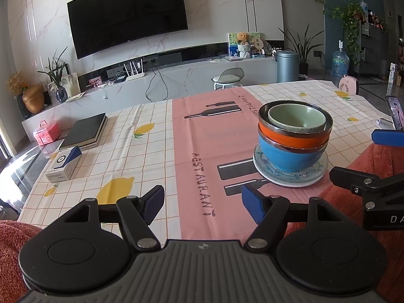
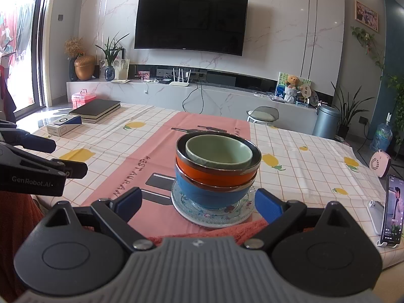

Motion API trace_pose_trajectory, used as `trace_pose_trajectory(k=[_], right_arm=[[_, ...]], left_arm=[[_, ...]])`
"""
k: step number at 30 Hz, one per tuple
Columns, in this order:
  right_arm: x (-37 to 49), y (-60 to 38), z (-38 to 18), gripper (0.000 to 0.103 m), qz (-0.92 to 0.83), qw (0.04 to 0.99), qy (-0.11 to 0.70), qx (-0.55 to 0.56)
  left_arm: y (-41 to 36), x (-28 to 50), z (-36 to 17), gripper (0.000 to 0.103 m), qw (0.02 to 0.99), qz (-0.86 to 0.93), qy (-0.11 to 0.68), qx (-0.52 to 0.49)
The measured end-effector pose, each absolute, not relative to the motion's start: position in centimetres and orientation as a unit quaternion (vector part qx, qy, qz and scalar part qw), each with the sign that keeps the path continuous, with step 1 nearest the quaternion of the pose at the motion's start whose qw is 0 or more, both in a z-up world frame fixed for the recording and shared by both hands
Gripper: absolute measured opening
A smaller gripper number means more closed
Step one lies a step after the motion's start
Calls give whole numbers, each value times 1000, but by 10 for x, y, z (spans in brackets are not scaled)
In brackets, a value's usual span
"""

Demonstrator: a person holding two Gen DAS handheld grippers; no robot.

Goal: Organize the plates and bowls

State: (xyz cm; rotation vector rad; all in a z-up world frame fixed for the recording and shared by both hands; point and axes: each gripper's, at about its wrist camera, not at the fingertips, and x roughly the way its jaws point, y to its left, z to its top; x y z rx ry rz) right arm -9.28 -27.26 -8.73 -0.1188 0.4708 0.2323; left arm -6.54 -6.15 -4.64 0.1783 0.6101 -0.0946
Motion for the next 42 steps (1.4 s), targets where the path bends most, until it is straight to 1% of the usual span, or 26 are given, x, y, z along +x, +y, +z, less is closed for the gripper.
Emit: trace_pose_trajectory(k=[14, 42], right_arm=[[-93, -265, -88, 94, 118, 961, 238, -78], [-92, -269, -87, 94, 116, 962, 239, -68]], left_arm=[[-56, -67, -45, 83, 949, -46, 301, 76], [-59, -68, -41, 83, 949, -43, 300, 83]])
